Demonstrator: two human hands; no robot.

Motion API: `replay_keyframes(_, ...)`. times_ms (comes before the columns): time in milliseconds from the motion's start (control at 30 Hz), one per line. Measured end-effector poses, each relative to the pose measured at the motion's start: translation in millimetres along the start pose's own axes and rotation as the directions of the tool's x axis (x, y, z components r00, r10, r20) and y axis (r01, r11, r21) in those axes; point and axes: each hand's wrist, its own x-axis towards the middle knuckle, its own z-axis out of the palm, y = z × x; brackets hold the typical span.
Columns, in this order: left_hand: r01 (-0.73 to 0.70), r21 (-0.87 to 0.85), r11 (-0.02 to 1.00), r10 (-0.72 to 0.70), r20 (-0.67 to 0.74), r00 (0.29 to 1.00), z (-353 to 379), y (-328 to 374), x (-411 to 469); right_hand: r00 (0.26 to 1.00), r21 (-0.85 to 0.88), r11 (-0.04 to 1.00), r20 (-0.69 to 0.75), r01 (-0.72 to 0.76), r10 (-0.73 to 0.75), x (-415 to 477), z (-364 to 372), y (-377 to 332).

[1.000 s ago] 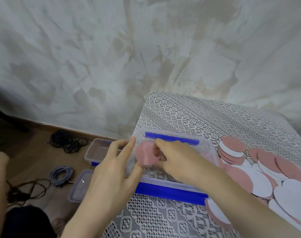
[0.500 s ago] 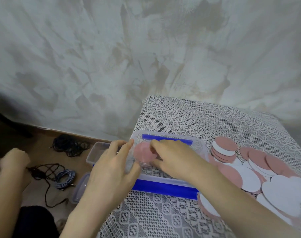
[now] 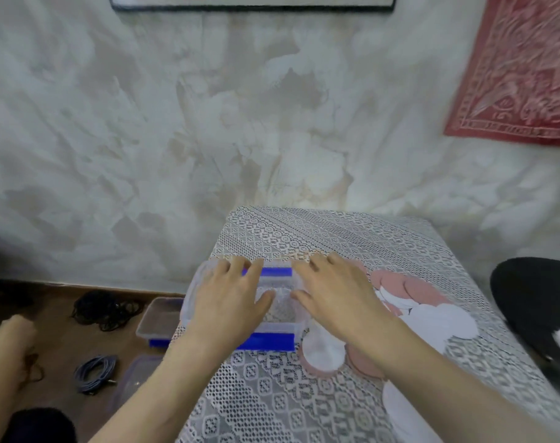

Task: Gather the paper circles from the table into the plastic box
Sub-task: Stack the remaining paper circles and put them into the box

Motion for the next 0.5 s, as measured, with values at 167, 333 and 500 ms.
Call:
replay_keyframes(167, -0.091, -0.085, 0.992, 0.089, -0.029, 0.996, 2.4, 68.0, -2.8, 0.994, -0.015, 0.994, -0.032, -0.109, 0.109, -53.2, 1.3, 41.5)
replay_keyframes(333, -0.169, -0.145, 0.975, 0.158, -0.088, 0.984, 19.0, 132.8, -18.2, 0.974, 0.044, 0.973, 0.013, -0.225, 0.225, -107.3, 13.8, 76.8)
replay_keyframes(500, -0.182, -0.143, 0.973, 0.186, 0.022, 0.982, 58.6, 164.0, -37.1, 0.944, 0.1, 0.94, 0.089, -0.327, 0.319, -141.7, 47.0, 95.2)
